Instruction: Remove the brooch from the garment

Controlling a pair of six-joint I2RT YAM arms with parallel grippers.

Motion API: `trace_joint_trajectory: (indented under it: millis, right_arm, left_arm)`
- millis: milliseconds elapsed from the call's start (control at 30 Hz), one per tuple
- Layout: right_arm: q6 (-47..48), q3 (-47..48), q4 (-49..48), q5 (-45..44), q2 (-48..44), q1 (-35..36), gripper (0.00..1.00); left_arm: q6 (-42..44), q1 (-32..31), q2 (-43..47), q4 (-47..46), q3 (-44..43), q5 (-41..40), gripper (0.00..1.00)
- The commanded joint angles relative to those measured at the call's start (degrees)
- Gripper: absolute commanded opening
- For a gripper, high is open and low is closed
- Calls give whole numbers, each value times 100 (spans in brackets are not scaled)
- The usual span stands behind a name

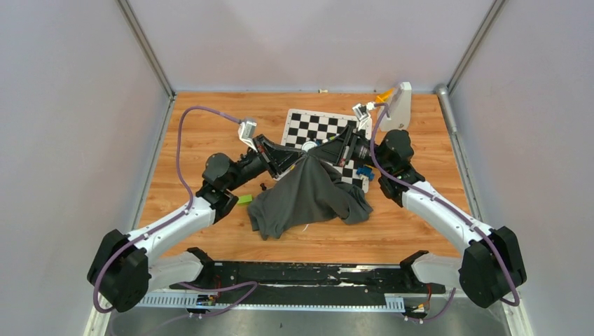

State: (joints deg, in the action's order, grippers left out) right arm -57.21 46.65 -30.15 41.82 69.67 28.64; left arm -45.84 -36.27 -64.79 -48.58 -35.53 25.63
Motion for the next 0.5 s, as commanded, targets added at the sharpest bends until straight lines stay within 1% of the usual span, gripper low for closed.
trace_joint_trajectory:
  millis: [0,67,167,233,333,467]
  right_arm:
    - [-68,283,-36,219,-69,147,19]
    - [-60,262,-129,302,-83,142,40]
    - [-1,142,-168,283,-191,141,64]
    - [25,-12,-283,225,-311,133,68]
    - [53,-199,-398,120,-487,129,68]
    - [232,-338,-148,-124,-675,123,68]
  left_arm:
    - [745,-178,115,1253,-225,558,0]
    - [747,-174,166,1357,-197,427,0]
    - [697,-164,288,1419,-140,86,0]
    - [668,-163,365,1419,-101,-63,0]
    - [604,-164,475,1382,-68,-218,0]
    - [475,-160,598,1272,-7,-329,0]
